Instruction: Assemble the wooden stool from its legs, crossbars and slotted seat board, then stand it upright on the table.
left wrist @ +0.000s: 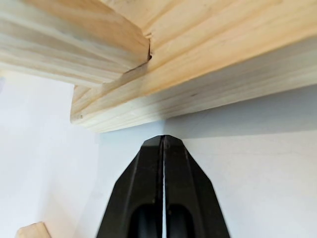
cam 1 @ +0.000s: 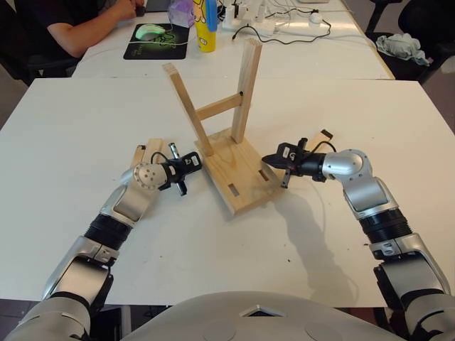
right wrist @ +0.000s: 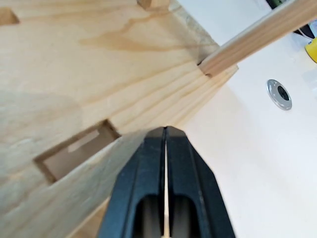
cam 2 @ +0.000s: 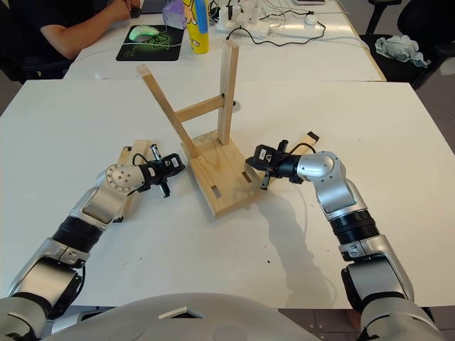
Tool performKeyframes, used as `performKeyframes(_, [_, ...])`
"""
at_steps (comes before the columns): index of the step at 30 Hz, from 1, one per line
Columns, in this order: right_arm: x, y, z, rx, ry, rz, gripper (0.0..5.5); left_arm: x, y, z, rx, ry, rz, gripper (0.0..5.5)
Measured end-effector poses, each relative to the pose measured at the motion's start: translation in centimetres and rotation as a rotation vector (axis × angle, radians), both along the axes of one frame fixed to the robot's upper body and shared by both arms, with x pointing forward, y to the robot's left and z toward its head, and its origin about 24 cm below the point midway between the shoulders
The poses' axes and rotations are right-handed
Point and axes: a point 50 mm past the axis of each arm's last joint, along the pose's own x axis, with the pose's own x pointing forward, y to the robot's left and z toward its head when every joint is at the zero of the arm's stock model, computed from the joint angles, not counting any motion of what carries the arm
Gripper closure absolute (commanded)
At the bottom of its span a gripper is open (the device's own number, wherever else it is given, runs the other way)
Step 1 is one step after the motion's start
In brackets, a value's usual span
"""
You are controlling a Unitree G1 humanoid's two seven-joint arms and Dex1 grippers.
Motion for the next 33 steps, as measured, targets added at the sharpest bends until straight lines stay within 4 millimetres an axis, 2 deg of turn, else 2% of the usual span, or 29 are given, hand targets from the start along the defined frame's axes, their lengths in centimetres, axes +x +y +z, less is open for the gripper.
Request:
performKeyframes(8, [0.2, -1.0, -0.8, -0.114, 0.001, -0.013, 5.5, -0.5, -0.3, 0.0, -0.003, 0.005, -0.007, 5.46])
performKeyframes(17, [-1.8, 0.3, -1.4, -0.059, 0.105, 0.12, 5.5, -0.7, -0.4, -0.1, -0.004, 0.013, -0.004, 5.46])
performKeyframes(24, [-3.3, 1.5, -1.7, -0.01, 0.158, 0.156, 5.5, -0.4, -0.5, -0.1, -0.004, 0.011, 0.01, 5.46])
performKeyframes(30, [-3.3, 1.2, -2.5, -0.057, 0.119, 0.045, 5.5, -0.3, -0.9, -0.2, -0.021, 0.014, 0.007, 5.46])
performKeyframes(33, [-3.5, 0.9, -2.0, -0.016, 0.121, -0.02, 5.5, -0.4, -1.3, -0.3, -0.03, 0.016, 0.001, 5.46])
